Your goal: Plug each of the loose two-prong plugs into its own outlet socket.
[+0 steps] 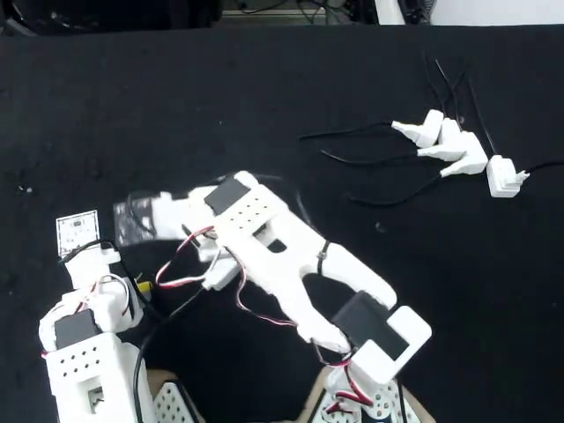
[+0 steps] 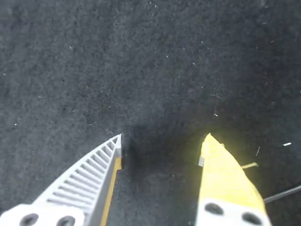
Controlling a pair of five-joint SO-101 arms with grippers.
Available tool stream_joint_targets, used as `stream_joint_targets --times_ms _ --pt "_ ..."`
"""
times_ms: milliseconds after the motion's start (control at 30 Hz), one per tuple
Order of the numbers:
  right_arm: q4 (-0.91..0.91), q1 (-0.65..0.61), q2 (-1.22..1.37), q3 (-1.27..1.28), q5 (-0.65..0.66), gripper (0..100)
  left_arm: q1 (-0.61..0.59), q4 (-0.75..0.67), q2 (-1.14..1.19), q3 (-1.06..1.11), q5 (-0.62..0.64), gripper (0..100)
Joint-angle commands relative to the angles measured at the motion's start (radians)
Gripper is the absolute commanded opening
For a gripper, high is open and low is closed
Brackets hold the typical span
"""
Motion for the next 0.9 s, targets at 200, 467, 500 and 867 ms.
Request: stream_joint_targets --times_ms 200,467,500,867 --pt "0.218 0.06 -0.403 0.13 -0.176 9.2 -0.002 -0.011 -0.003 -0.012 -0.003 27" --pt "0.018 0.086 -0.544 0.556 -0.244 15.8 -0.001 -0.011 -0.003 -0.012 -0.005 27" --pt "0.017 0.078 -0.547 0.565 -0.25 15.8 -0.001 -0.011 -0.003 -0.012 -0.005 27" --pt "-0.12 0.06 -0.542 0.71 -0.27 16.1 -0.007 -0.011 -0.003 -0.012 -0.005 27"
